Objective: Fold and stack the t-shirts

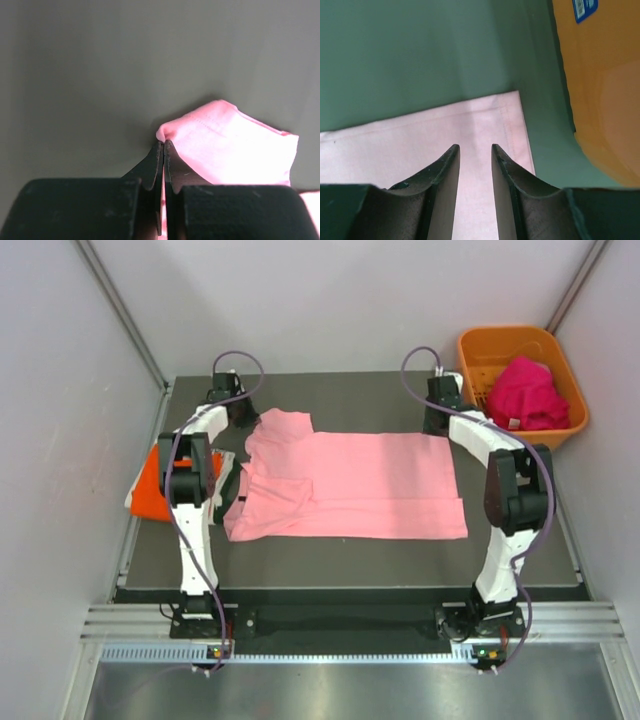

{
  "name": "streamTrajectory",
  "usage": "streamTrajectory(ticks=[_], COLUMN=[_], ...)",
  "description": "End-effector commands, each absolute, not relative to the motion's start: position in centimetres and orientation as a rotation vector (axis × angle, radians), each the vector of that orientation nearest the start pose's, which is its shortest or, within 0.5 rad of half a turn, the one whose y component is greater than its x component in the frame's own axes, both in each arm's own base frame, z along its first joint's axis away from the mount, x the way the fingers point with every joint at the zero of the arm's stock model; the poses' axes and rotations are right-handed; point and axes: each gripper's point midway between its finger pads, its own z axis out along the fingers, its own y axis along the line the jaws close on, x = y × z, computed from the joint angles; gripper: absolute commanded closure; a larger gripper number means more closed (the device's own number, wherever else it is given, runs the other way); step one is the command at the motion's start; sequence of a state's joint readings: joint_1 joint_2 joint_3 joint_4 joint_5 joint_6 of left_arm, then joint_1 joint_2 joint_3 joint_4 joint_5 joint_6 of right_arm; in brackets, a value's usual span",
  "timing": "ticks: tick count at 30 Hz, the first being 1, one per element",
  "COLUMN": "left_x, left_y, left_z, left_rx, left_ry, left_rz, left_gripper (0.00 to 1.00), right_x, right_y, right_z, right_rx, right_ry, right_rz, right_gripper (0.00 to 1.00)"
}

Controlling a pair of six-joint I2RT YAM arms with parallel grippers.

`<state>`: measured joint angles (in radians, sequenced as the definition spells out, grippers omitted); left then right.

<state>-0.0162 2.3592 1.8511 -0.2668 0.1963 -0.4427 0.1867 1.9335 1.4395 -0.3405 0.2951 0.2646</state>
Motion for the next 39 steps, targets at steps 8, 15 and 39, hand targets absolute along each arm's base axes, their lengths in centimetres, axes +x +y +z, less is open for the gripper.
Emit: streamTrajectory(ticks=[8,15,39], left_x=[60.4,60.6,61.6], left_y=[0.0,0.4,-0.6], left_z=[6.0,6.1,6.7], left_rx=[-0.545,-0.563,-0.497], left_ry=[2.233,2.218,2.217], left_rz=[-0.334,-0.344,-0.431], left_gripper=[1.00,1.00,0.46], right_x=[52.2,52.8,56.0], right_y=[4.4,4.0,4.1], right_z=[8.4,8.6,4.9], right_rx=[0.263,0.276,0.244], right_ry=[2.338,2.331,2.434], right_rz=[-0.239,-0.255,-0.214], right_gripper=[0.65,0.64,0.52])
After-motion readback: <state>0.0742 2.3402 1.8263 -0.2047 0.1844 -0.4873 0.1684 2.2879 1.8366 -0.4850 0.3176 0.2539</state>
